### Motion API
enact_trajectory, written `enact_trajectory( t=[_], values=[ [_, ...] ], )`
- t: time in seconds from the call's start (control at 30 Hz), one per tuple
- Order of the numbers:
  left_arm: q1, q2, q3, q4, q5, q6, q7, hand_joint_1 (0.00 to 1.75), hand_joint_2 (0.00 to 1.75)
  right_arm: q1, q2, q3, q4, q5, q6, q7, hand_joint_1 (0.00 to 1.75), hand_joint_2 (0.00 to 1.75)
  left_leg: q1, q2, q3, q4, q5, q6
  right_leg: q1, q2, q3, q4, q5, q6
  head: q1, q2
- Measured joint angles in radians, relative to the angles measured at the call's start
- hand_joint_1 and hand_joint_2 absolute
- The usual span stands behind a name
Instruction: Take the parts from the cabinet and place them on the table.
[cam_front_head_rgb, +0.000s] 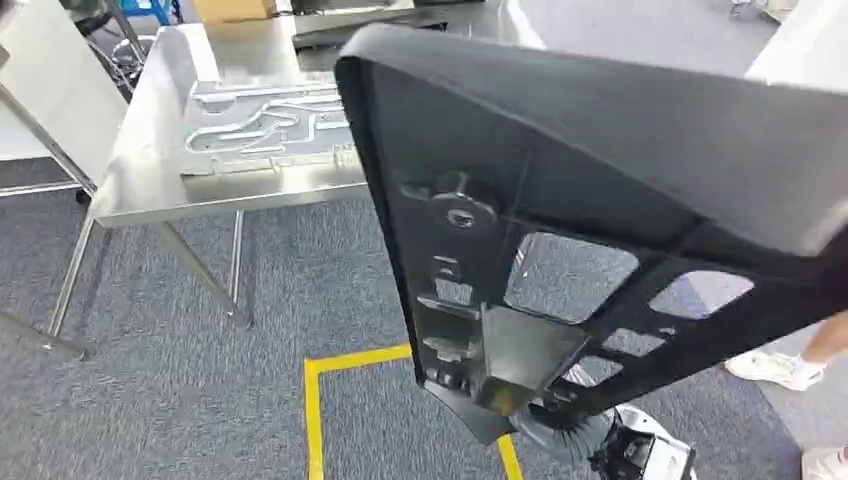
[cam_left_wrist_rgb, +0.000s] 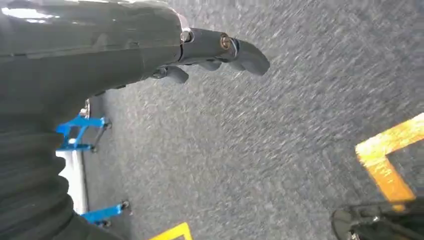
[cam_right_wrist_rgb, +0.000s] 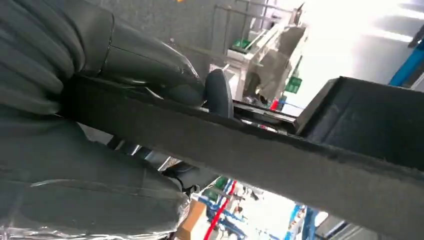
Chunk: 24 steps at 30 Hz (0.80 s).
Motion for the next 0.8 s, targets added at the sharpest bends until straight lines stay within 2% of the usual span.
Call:
enact_trajectory(
  t=[0.03, 0.07, 0.1, 0.13, 0.17, 0.2, 0.23, 0.27, 0.37, 0.43, 0.47, 0.53, 0.57, 0.6, 0.63, 0.67, 0.73, 0.77, 0.8],
  values=[
    [0.001, 0.000, 0.000, 0.000, 0.000, 0.000, 0.000, 0.00, 1.75, 0.002, 0.000, 0.000, 0.000, 0.000, 0.000, 0.001, 1.75, 1.75, -0.002, 0.006, 0.004, 0.001, -0.005, 0.002, -0.004, -0.012, -0.064, 0.109, -0.041, 0.003, 0.000, 0.000],
    [0.001, 0.000, 0.000, 0.000, 0.000, 0.000, 0.000, 0.00, 1.75, 0.004, 0.000, 0.000, 0.000, 0.000, 0.000, 0.001, 1.75, 1.75, -0.002, 0.012, 0.007, 0.002, -0.010, 0.002, -0.005, -0.014, -0.107, 0.173, -0.056, 0.006, 0.000, 0.000],
    [0.003, 0.000, 0.000, 0.000, 0.000, 0.000, 0.000, 0.00, 1.75, 0.005, 0.000, 0.000, 0.001, 0.000, 0.000, 0.001, 1.75, 1.75, -0.002, 0.016, 0.011, 0.003, -0.015, 0.001, -0.007, -0.015, -0.132, 0.197, -0.046, 0.009, 0.000, 0.000],
    [0.004, 0.000, 0.000, 0.000, 0.000, 0.000, 0.002, 0.00, 1.75, 0.005, 0.000, 0.000, 0.001, 0.000, 0.000, 0.001, 1.75, 1.75, -0.002, 0.019, 0.018, 0.003, -0.022, -0.001, -0.009, -0.018, -0.127, 0.170, -0.011, 0.010, 0.000, 0.000],
    [0.004, 0.000, 0.000, 0.000, 0.000, 0.000, 0.002, 0.00, 1.75, 0.005, 0.000, 0.000, 0.001, 0.000, 0.000, 0.001, 1.75, 1.75, -0.002, 0.021, 0.027, 0.004, -0.028, -0.004, -0.011, -0.020, -0.101, 0.104, 0.040, 0.010, 0.000, 0.000],
    [0.004, 0.000, 0.000, 0.000, 0.000, -0.001, 0.002, 0.00, 1.75, 0.005, 0.000, 0.000, 0.001, 0.000, 0.000, 0.001, 1.75, 1.75, -0.001, 0.021, 0.036, 0.005, -0.034, -0.006, -0.013, -0.022, -0.069, 0.031, 0.085, 0.010, 0.000, 0.000],
    [0.004, -0.002, 0.000, 0.000, 0.000, -0.001, 0.002, 0.00, 1.75, 0.005, 0.000, 0.000, 0.001, 0.000, 0.000, 0.001, 1.75, 1.75, -0.002, 0.023, 0.048, 0.007, -0.045, -0.012, -0.014, -0.030, -0.017, -0.085, 0.141, 0.007, 0.000, 0.000],
    [0.003, -0.002, 0.000, 0.000, 0.000, -0.001, 0.002, 0.00, 1.75, 0.003, 0.000, 0.000, 0.003, 0.000, 0.000, 0.002, 1.75, 1.75, -0.008, 0.024, 0.046, 0.009, -0.052, -0.020, -0.006, -0.034, -0.005, -0.100, 0.116, 0.005, 0.000, 0.000],
    [0.001, -0.002, 0.000, 0.000, 0.000, -0.001, 0.002, 0.00, 1.75, 0.003, 0.000, 0.000, 0.001, 0.000, 0.000, 0.002, 1.75, 1.75, -0.006, 0.028, 0.052, 0.005, -0.062, -0.036, 0.000, -0.025, -0.006, -0.103, 0.108, -0.014, 0.000, 0.000],
    [-0.002, -0.002, 0.000, 0.000, -0.001, -0.001, 0.002, 0.00, 1.75, 0.003, 0.000, 0.001, -0.001, 0.001, 0.000, 0.003, 1.75, 1.75, -0.002, 0.031, 0.062, 0.015, -0.076, -0.049, -0.007, -0.023, 0.009, -0.113, 0.107, -0.027, 0.000, 0.000],
    [-0.003, -0.002, 0.000, 0.000, -0.001, -0.001, 0.001, 0.00, 1.75, 0.000, 0.000, 0.001, -0.001, 0.001, 0.000, 0.003, 1.75, 1.75, -0.002, 0.031, 0.045, 0.056, -0.095, -0.053, -0.007, -0.024, 0.015, -0.114, 0.101, -0.034, 0.000, 0.000],
    [-0.003, -0.002, 0.000, 0.000, -0.001, -0.002, 0.001, 0.00, 1.75, 0.000, -0.001, 0.001, -0.001, 0.002, 0.000, 0.004, 1.75, 1.75, -0.001, 0.031, -0.048, 0.223, -0.166, -0.059, -0.003, -0.026, 0.022, -0.114, 0.094, -0.044, 0.000, 0.000],
    [-0.002, -0.002, 0.000, 0.000, -0.002, -0.001, 0.001, 0.00, 1.75, 0.000, 0.000, 0.001, -0.001, 0.002, 0.000, 0.005, 1.75, 1.75, -0.001, 0.031, -0.098, 0.303, -0.189, -0.061, -0.001, -0.026, 0.025, -0.114, 0.090, -0.047, 0.000, 0.000],
    [0.001, -0.002, 0.000, 0.000, -0.002, -0.002, 0.001, 0.00, 1.75, 0.000, -0.001, 0.001, -0.001, 0.002, 0.000, 0.005, 1.75, 1.75, -0.001, 0.031, -0.130, 0.342, -0.187, -0.062, 0.001, -0.024, 0.029, -0.114, 0.085, -0.047, 0.000, 0.000],
    [0.003, -0.002, 0.000, 0.000, -0.002, -0.002, 0.001, 0.00, 1.75, 0.000, -0.001, 0.001, -0.001, 0.003, 0.000, 0.006, 1.75, 1.75, -0.001, 0.031, -0.139, 0.331, -0.156, -0.060, 0.002, -0.021, 0.036, -0.114, 0.080, -0.047, 0.000, 0.000],
    [0.004, -0.002, 0.000, 0.000, -0.003, -0.002, 0.001, 0.00, 1.75, 0.000, -0.001, 0.001, -0.001, 0.003, 0.000, 0.006, 1.75, 1.75, -0.001, 0.031, -0.125, 0.278, -0.108, -0.056, 0.004, -0.018, 0.045, -0.114, 0.074, -0.046, 0.000, 0.000],
    [0.003, -0.001, 0.000, 0.000, -0.003, -0.002, 0.001, 0.00, 1.75, -0.001, -0.001, 0.001, -0.001, 0.010, -0.002, 0.007, 1.75, 1.75, -0.006, 0.031, -0.060, 0.094, 0.012, -0.039, 0.007, -0.018, 0.068, -0.114, 0.060, -0.043, 0.000, 0.000],
    [0.005, 0.002, 0.000, 0.000, -0.002, -0.002, 0.001, 0.00, 1.75, -0.002, -0.001, 0.001, -0.001, 0.016, -0.003, 0.008, 1.75, 1.75, -0.011, 0.029, -0.042, 0.055, 0.018, -0.028, 0.006, -0.018, 0.070, -0.114, 0.054, -0.040, 0.000, 0.000],
    [0.002, 0.003, 0.000, 0.000, -0.002, -0.002, 0.001, 0.00, 1.75, -0.004, 0.000, 0.002, 0.000, 0.026, -0.005, 0.010, 1.75, 1.75, -0.016, 0.033, -0.040, 0.033, 0.009, -0.024, 0.013, -0.020, 0.069, -0.111, 0.050, -0.032, 0.000, 0.000]
  ],
)
